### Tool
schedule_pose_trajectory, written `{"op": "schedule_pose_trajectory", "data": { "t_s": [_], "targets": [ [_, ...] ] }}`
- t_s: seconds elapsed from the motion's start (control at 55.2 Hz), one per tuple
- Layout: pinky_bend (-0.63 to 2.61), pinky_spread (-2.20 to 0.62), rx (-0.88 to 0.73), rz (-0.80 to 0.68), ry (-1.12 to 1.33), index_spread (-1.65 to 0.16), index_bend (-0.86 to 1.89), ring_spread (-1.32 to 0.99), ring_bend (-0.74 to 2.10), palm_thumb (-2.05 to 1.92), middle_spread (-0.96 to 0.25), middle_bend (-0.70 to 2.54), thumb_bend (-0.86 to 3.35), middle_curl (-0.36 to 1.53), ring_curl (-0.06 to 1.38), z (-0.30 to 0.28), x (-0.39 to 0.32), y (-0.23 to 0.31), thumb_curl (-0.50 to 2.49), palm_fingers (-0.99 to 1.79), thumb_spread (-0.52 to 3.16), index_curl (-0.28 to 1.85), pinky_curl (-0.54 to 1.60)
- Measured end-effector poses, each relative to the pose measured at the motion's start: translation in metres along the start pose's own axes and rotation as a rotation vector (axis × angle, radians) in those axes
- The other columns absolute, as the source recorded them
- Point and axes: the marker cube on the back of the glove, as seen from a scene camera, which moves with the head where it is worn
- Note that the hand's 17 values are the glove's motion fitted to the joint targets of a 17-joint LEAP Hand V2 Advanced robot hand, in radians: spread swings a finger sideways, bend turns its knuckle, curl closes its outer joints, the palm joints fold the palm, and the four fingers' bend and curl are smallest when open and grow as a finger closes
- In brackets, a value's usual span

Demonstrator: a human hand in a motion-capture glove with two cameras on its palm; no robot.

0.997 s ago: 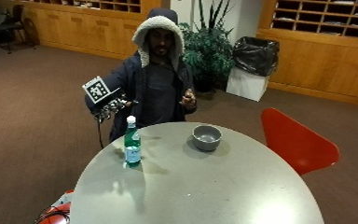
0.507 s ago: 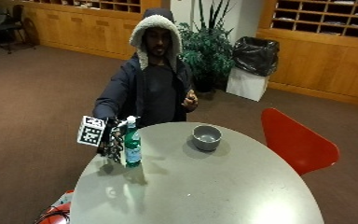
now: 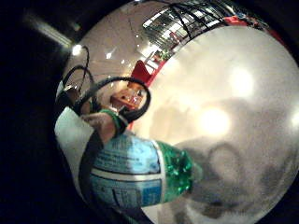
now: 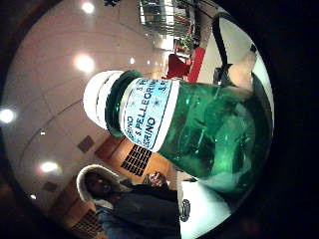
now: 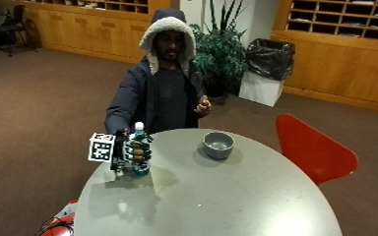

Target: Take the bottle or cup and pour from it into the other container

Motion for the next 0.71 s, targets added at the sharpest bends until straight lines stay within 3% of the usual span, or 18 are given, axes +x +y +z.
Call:
{"op": "schedule_pose_trajectory", "data": {
  "t_s": [0.109, 0.435, 0.489, 0.58, 0.67, 0.707],
  "targets": [
    [0.34, 0.09, 0.018, 0.039, -0.006, -0.30, 0.17, -0.15, 0.60, 0.95, -0.18, 0.38, -0.03, 0.43, 0.40, -0.001, -0.008, -0.007, 0.58, 1.25, 0.47, 0.36, 0.33],
    [0.34, 0.01, 0.021, -0.110, -0.013, -0.28, 0.17, -0.16, 0.64, 0.95, -0.17, 0.40, -0.04, 0.47, 0.43, -0.007, -0.035, 0.000, 0.65, 1.25, 0.36, 0.42, 0.35],
    [0.34, 0.00, 0.000, -0.066, 0.018, -0.29, 0.18, -0.16, 0.64, 0.95, -0.17, 0.40, -0.04, 0.47, 0.43, -0.004, -0.050, -0.001, 0.66, 1.25, 0.35, 0.42, 0.35],
    [0.34, 0.00, -0.105, -0.157, 0.122, -0.29, 0.18, -0.16, 0.64, 0.94, -0.17, 0.40, -0.04, 0.48, 0.43, 0.005, -0.072, 0.003, 0.67, 1.25, 0.34, 0.43, 0.36],
    [0.34, -0.01, 0.014, -0.160, 0.197, -0.28, 0.17, -0.16, 0.65, 0.93, -0.17, 0.40, -0.04, 0.48, 0.43, 0.025, -0.099, -0.018, 0.68, 1.25, 0.34, 0.44, 0.36],
    [0.34, -0.01, -0.060, -0.155, 0.227, -0.28, 0.17, -0.15, 0.65, 0.93, -0.17, 0.40, -0.04, 0.48, 0.43, 0.030, -0.107, -0.011, 0.68, 1.25, 0.34, 0.44, 0.36]
  ]
}}
